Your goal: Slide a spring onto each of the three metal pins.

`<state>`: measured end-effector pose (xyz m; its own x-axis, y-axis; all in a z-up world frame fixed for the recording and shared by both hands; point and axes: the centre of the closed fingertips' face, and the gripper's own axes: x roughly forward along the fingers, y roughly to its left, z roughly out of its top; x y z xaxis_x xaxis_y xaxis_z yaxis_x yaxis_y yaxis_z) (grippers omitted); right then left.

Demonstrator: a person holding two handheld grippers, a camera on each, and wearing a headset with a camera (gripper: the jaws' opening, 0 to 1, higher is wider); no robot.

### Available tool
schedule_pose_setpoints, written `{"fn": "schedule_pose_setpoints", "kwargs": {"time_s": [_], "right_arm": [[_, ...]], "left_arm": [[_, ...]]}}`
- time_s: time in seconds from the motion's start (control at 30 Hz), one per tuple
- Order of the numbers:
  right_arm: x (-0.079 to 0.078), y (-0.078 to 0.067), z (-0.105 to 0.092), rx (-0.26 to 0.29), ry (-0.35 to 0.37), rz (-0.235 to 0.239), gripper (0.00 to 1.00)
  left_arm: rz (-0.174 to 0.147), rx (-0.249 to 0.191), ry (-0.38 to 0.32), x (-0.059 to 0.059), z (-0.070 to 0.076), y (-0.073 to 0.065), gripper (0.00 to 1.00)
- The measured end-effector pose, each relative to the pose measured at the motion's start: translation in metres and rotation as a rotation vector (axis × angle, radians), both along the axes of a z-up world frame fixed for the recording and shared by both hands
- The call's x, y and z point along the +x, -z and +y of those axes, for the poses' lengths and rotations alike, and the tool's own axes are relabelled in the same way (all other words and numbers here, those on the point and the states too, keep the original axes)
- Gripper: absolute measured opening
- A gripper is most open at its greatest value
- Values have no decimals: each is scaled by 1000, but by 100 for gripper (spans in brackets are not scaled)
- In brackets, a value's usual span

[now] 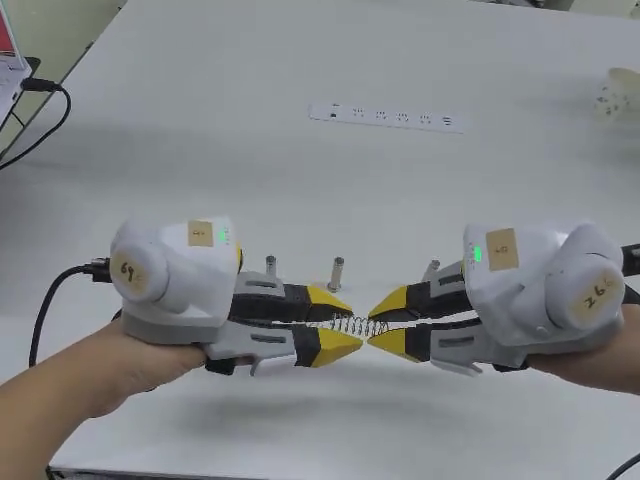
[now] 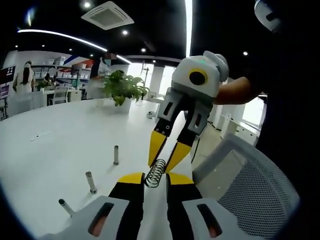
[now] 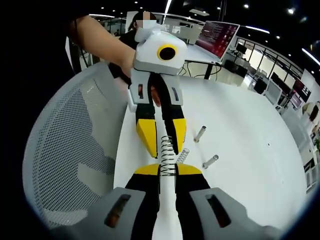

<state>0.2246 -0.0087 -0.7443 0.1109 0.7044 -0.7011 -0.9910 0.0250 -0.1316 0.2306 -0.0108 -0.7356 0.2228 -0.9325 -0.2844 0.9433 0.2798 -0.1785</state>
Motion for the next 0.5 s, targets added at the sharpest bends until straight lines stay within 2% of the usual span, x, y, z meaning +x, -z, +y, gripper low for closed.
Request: {"fn": "schedule_pose_setpoints", "kwargs": {"time_s": [0.27,0.5], "right_arm": [[-2,-1,-1,7,-3,10,8],[-1,-1,-2,6,-6,6,8]], "left_arm": [[-21,-1,11,-1,-1,-2,4],[-23,-5,19,-3,-2,-4,3]]}}
